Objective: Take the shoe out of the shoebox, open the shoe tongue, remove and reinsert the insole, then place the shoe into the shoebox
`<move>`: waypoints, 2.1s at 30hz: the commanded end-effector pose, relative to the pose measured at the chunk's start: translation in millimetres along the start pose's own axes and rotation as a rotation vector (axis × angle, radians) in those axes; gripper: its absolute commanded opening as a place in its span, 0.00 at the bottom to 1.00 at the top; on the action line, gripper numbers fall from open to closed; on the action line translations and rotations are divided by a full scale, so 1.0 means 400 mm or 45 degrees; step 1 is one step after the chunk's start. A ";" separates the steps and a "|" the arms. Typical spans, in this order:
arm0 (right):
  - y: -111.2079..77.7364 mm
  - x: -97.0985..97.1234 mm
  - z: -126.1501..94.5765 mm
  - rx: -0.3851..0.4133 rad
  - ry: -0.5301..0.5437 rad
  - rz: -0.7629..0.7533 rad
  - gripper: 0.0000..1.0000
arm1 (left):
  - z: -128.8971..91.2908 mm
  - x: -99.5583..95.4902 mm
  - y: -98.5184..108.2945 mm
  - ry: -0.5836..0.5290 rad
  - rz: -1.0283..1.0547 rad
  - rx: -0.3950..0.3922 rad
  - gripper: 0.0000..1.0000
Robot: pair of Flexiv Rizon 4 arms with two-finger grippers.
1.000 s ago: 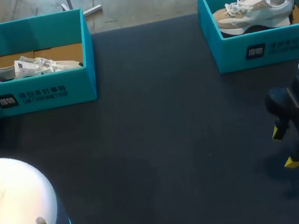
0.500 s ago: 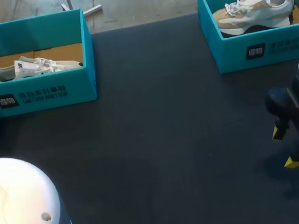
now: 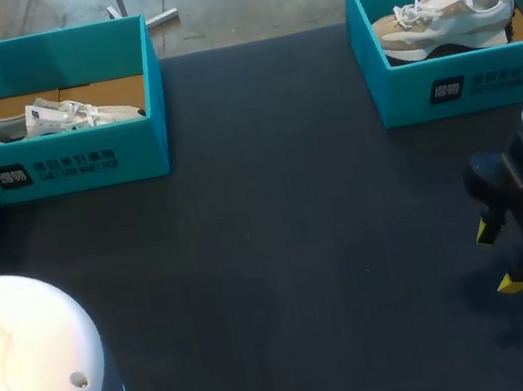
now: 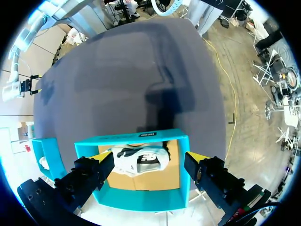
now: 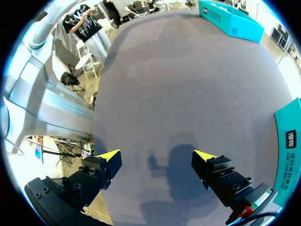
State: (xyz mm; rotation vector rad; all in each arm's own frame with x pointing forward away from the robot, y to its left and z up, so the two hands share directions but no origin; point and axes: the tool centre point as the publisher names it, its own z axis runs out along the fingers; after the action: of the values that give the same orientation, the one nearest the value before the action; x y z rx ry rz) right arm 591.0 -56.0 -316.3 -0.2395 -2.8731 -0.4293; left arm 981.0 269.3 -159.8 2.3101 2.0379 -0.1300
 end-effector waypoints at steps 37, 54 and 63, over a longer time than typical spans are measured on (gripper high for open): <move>-0.052 -0.063 -0.030 0.022 0.024 0.054 1.00 | -0.001 0.001 -0.001 0.002 0.001 0.000 1.00; -0.107 -0.206 -0.175 -0.002 -0.097 0.451 1.00 | -0.001 0.001 -0.001 0.002 0.001 0.000 1.00; -0.107 -0.206 -0.175 -0.002 -0.097 0.451 1.00 | -0.001 0.001 -0.001 0.002 0.001 0.000 1.00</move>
State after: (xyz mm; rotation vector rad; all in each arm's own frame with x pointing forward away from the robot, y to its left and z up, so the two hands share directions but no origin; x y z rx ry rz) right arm 675.5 -128.5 -282.0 -0.7621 -2.8180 -0.3636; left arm 981.1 269.5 -159.9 2.3103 2.0374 -0.1308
